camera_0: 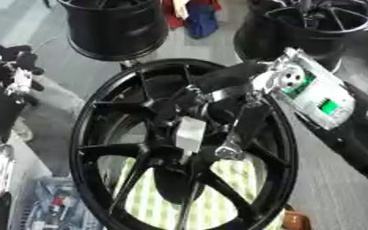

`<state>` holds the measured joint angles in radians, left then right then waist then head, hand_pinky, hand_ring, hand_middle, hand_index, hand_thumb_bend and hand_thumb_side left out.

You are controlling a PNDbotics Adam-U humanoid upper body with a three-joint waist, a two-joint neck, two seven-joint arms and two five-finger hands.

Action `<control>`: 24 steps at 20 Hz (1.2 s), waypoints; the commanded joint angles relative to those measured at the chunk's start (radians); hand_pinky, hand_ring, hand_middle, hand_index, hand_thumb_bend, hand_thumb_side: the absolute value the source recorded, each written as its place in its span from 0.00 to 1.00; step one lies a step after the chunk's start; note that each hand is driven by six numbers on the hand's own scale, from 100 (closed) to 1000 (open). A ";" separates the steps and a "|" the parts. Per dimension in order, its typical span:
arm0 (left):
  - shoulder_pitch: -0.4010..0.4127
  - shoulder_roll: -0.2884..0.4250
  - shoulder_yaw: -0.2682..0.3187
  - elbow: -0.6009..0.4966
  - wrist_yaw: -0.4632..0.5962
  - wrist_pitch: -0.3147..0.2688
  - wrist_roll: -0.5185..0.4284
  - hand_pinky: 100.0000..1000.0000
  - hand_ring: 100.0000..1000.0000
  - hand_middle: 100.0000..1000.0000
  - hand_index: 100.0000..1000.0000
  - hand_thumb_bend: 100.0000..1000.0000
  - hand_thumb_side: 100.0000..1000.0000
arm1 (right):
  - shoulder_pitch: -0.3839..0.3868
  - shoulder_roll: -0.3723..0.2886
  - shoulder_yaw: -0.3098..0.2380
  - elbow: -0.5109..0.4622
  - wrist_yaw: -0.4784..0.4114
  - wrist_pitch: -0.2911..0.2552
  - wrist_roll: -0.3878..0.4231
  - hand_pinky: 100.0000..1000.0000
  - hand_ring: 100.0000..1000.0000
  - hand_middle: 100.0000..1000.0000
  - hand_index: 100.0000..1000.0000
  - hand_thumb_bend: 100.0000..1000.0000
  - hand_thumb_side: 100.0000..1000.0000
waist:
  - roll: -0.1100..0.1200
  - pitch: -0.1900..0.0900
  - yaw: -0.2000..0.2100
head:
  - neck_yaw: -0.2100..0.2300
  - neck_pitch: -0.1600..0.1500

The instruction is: Pull the pin out of the wheel hub.

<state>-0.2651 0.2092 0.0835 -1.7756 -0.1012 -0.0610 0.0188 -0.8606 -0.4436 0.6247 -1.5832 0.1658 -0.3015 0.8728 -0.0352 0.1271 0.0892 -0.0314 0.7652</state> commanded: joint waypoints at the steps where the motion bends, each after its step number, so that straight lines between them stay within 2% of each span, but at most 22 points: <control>1: -0.015 0.007 -0.001 -0.014 0.001 -0.002 -0.002 0.39 0.54 0.59 0.71 0.18 0.55 | -0.011 -0.001 -0.005 0.012 0.015 -0.045 0.034 0.80 0.83 0.81 0.94 0.17 0.19 | 0.005 -0.011 0.001 | -0.004 0.005; 8: -0.014 0.006 -0.001 -0.014 0.000 -0.002 -0.003 0.39 0.54 0.59 0.71 0.18 0.55 | -0.005 0.010 -0.004 0.050 0.042 -0.060 0.034 0.76 0.79 0.77 0.91 0.14 0.17 | 0.004 -0.011 0.001 | -0.001 0.005; 18: -0.016 0.006 -0.001 -0.014 0.001 -0.002 -0.004 0.39 0.55 0.59 0.71 0.18 0.55 | -0.008 0.010 -0.006 0.051 0.057 -0.080 0.034 0.66 0.68 0.69 0.83 0.07 0.12 | 0.004 -0.011 0.000 | 0.001 0.005; 24: -0.017 0.006 -0.002 -0.014 0.002 -0.002 -0.005 0.39 0.55 0.59 0.71 0.18 0.55 | -0.011 0.011 -0.013 0.033 0.046 -0.085 0.034 0.56 0.57 0.63 0.77 0.01 0.09 | 0.005 -0.012 0.000 | 0.000 0.005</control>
<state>-0.2657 0.2090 0.0834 -1.7754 -0.1012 -0.0611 0.0182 -0.8528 -0.4240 0.6285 -1.5303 0.2172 -0.3253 0.8491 -0.0352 0.1272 0.0893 -0.0306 0.7652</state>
